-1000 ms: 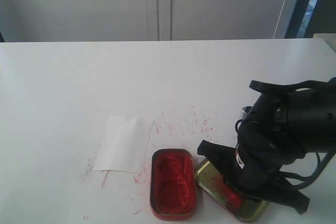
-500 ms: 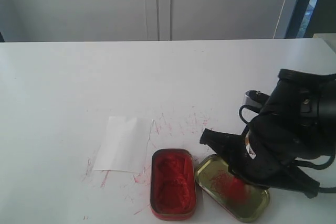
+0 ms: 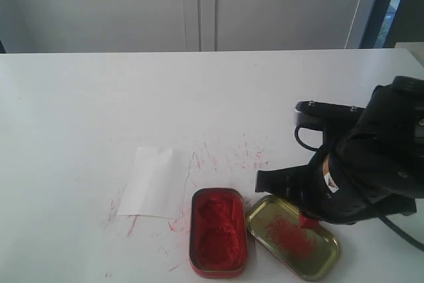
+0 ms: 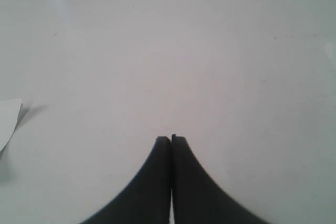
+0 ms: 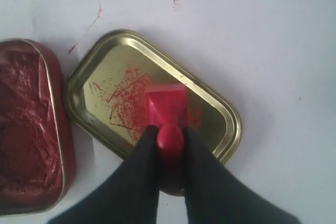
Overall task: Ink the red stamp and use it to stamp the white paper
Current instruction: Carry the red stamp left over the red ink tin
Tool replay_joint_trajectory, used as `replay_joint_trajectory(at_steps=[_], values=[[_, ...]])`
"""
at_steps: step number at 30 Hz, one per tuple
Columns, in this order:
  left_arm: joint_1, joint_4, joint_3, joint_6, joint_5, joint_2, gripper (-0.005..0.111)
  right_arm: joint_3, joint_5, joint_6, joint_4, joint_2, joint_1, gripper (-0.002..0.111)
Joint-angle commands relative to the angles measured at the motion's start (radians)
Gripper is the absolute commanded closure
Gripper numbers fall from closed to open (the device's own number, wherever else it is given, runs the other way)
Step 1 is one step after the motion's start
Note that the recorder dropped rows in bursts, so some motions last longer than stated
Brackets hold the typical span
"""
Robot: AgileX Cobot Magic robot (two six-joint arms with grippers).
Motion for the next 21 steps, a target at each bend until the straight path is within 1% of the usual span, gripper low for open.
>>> replay_joint_trajectory(at_steps=[1, 7, 11, 18, 21], values=[[0.002, -0.010, -0.006, 0.000, -0.001, 0.007, 0.107, 0.000, 0.009, -0.199, 0.020, -0.009, 0.004, 0.108], [0.002, -0.010, -0.006, 0.000, -0.001, 0.007, 0.107, -0.002, 0.005, -0.409, 0.067, -0.009, 0.004, 0.108], [0.002, -0.010, -0.006, 0.000, -0.001, 0.007, 0.107, -0.027, 0.028, -0.567, 0.131, -0.009, 0.004, 0.108], [0.002, -0.010, -0.006, 0.000, -0.001, 0.007, 0.107, -0.099, 0.038, -0.764, 0.318, -0.007, 0.004, 0.108], [0.002, -0.010, -0.006, 0.000, -0.001, 0.007, 0.107, -0.127, 0.040, -0.788, 0.353, -0.007, 0.004, 0.108]])
